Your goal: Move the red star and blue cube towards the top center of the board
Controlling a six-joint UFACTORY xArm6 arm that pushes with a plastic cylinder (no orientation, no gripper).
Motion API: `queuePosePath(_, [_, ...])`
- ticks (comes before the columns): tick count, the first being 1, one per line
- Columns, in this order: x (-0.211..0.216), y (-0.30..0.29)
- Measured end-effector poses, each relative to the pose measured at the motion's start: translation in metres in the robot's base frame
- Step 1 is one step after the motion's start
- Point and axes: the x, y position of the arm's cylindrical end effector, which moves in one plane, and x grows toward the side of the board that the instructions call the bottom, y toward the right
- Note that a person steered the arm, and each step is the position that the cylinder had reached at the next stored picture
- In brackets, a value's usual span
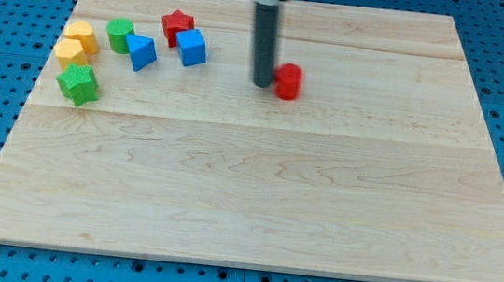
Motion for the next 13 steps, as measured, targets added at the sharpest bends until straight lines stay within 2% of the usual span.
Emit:
queuePosePath(1, [0.011,0.054])
queuePosePath(2, [0.033,-0.006])
queuePosePath(3, [0.016,-0.093])
queuePosePath(4, [-0.052,-0.161])
queuePosePath(5, [-0.048,-0.177])
queuePosePath(7, [-0.110,-0.175])
queuePosePath(8, [-0.111,-0.096])
queuePosePath(9, [-0.116,-0.047])
queuePosePath(10, [-0.075,-0.112])
queuePosePath(11, [-0.081,-0.193])
queuePosePath(12, [-0.143,-0.231])
queuePosePath(13, [-0.165,-0.195])
